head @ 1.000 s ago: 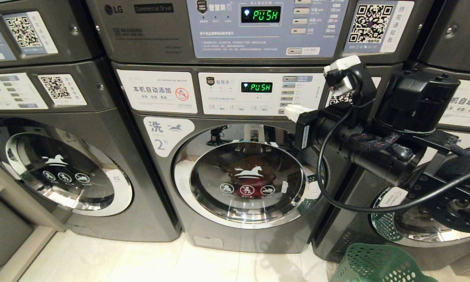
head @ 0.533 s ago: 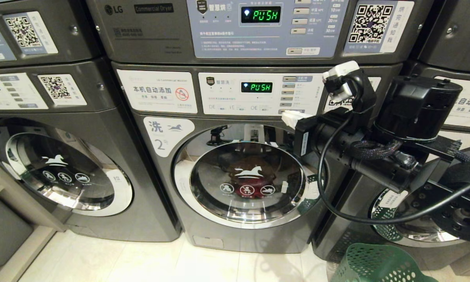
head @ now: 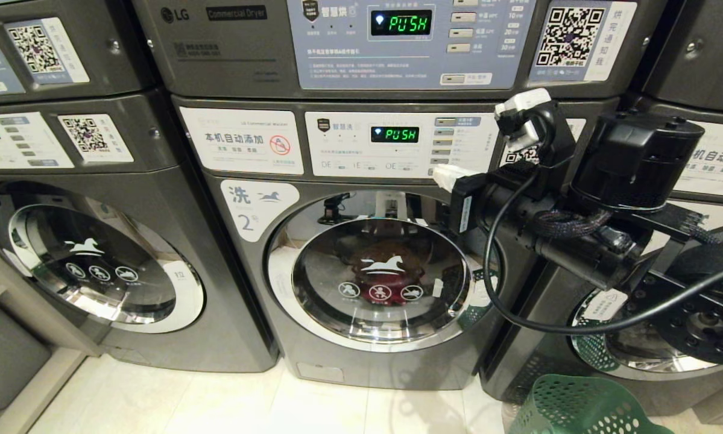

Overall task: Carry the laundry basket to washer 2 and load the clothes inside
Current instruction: Press the washing machine switch

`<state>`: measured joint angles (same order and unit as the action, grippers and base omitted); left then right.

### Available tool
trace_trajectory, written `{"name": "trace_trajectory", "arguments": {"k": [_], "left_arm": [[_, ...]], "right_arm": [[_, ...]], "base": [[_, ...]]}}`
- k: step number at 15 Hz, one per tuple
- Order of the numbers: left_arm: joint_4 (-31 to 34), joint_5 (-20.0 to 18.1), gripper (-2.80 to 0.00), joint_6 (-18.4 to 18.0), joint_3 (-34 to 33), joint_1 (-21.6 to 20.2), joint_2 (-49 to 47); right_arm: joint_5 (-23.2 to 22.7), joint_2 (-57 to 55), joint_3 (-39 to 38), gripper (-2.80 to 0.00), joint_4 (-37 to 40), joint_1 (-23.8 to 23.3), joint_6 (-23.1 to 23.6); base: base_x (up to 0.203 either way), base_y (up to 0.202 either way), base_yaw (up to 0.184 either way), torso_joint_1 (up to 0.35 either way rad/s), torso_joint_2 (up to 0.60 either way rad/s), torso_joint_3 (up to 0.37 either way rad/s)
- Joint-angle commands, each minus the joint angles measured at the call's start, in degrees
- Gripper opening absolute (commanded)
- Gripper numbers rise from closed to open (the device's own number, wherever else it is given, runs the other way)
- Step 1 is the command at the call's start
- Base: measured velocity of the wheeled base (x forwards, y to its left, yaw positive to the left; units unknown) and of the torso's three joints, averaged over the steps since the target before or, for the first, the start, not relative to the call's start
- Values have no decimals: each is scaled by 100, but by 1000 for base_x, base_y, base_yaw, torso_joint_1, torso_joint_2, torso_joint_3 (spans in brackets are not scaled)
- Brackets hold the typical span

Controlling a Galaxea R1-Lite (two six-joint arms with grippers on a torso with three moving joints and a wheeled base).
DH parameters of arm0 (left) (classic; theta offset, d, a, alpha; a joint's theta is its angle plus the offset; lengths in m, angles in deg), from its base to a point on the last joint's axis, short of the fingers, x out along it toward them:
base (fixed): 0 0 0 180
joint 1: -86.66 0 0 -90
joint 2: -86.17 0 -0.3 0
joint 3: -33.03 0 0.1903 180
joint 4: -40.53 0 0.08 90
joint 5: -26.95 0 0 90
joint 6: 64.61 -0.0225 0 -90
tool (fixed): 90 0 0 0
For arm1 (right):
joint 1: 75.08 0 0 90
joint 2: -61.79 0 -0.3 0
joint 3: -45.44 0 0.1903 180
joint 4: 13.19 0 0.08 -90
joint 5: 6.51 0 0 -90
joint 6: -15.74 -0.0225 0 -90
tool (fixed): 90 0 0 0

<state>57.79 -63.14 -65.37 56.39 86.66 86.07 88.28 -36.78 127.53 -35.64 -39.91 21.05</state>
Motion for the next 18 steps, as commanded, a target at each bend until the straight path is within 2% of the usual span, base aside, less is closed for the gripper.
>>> {"name": "trace_trajectory", "arguments": {"k": [1,6,18], "left_arm": [[-5,1,-280,-2,-229,0,1],[-5,4,-280,-2,-229,0,1],[-5,10,-280,-2,-229,0,1]], "right_arm": [[23,-314,147,-280,-24,-204,48],[363,-964,939,-280,-16,-793,216],[13,-1067,1385,-280,83,-714,207]], "base": [[0,0,0,0,0,0],[0,0,0,0,0,0],[0,0,0,0,0,0]]}}
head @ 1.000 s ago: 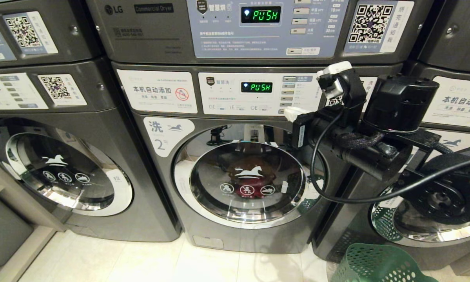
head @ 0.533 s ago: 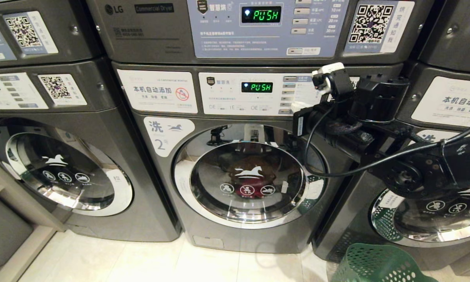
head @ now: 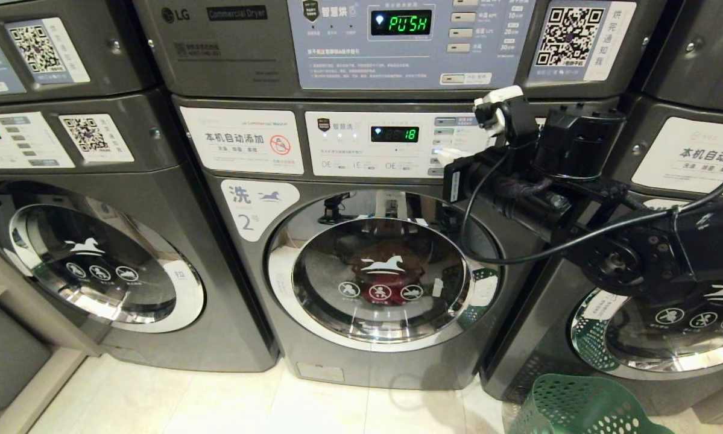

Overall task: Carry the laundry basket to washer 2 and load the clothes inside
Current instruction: Press the washing machine switch

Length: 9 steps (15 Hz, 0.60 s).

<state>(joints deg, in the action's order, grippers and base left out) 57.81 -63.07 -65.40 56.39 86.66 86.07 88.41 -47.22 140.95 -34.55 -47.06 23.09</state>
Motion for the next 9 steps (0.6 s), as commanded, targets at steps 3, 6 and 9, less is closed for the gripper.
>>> {"name": "trace_trajectory", "arguments": {"k": [3,6,9], "left_arm": [[-7,-4,-280,0,-229,0,1],[-7,2,-280,0,-229,0,1],[-7,-2,-280,0,-229,0,1]], "right_arm": [[4,-74,12,-280,-24,1,3],[-35,130,-470,-280,12,95,-3],[-70,314,-909,-280,-29,205,-34]], "base": [[0,0,0,0,0,0],[0,0,0,0,0,0],[0,0,0,0,0,0]]}}
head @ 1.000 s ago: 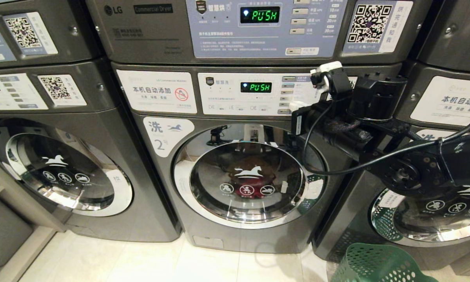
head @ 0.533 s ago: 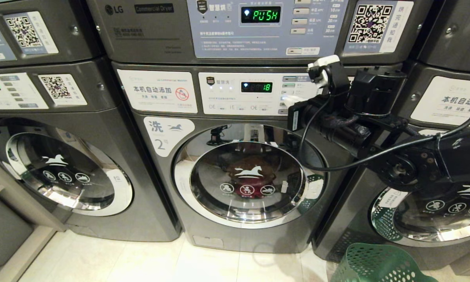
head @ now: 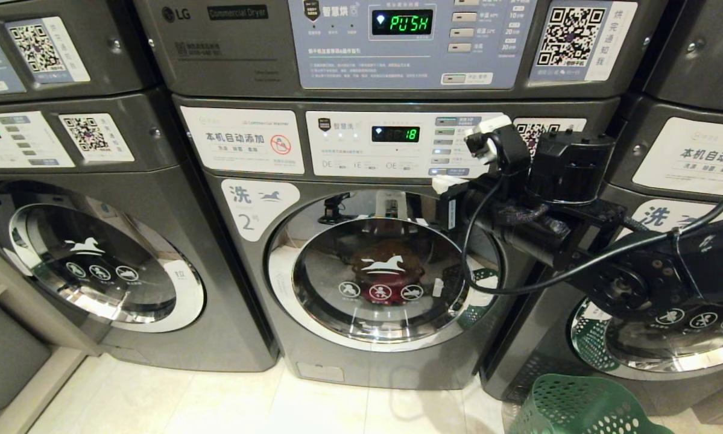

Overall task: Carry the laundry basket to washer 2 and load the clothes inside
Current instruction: Press the washing machine switch

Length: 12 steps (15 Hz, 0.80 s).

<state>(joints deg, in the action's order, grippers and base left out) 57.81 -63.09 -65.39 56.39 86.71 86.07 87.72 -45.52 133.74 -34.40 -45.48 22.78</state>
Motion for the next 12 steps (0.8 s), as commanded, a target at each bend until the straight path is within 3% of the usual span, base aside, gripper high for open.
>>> {"name": "trace_trajectory", "arguments": {"k": [1,12], "left_arm": [[-7,1,-280,0,-229,-5,1],[-7,0,-280,-1,-229,-5,1]], "right_arm": [[-2,156,-224,-280,-68,46,-18],[35,-172,168,-280,-157,-32,-10]], "base": [[0,0,0,0,0,0],[0,0,0,0,0,0]]}}
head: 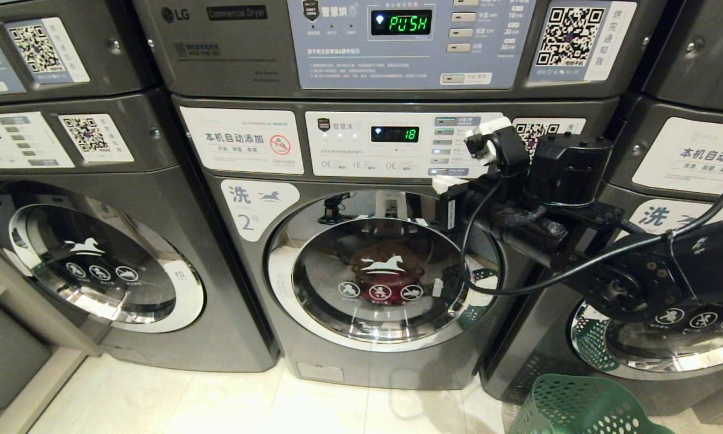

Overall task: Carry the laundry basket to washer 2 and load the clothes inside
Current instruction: Press the washing machine switch

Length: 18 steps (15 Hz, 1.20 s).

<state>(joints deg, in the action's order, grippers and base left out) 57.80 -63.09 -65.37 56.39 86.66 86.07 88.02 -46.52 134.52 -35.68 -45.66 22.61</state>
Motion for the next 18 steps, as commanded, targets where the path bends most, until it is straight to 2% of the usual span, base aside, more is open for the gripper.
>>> {"name": "trace_trajectory", "arguments": {"k": [1,7,18], "left_arm": [[-5,-5,-280,-2,-229,0,1],[-5,-5,-280,-2,-229,0,1],[-5,-3,-280,-2,-229,0,1]], "right_arm": [[12,-108,160,-280,-28,-37,10],[-37,-308,438,-280,-11,-199,25],[-14,-402,469,-280,-11,-472,25]], "base": [[0,0,0,0,0,0],[0,0,0,0,0,0],[0,0,0,0,0,0]]}}
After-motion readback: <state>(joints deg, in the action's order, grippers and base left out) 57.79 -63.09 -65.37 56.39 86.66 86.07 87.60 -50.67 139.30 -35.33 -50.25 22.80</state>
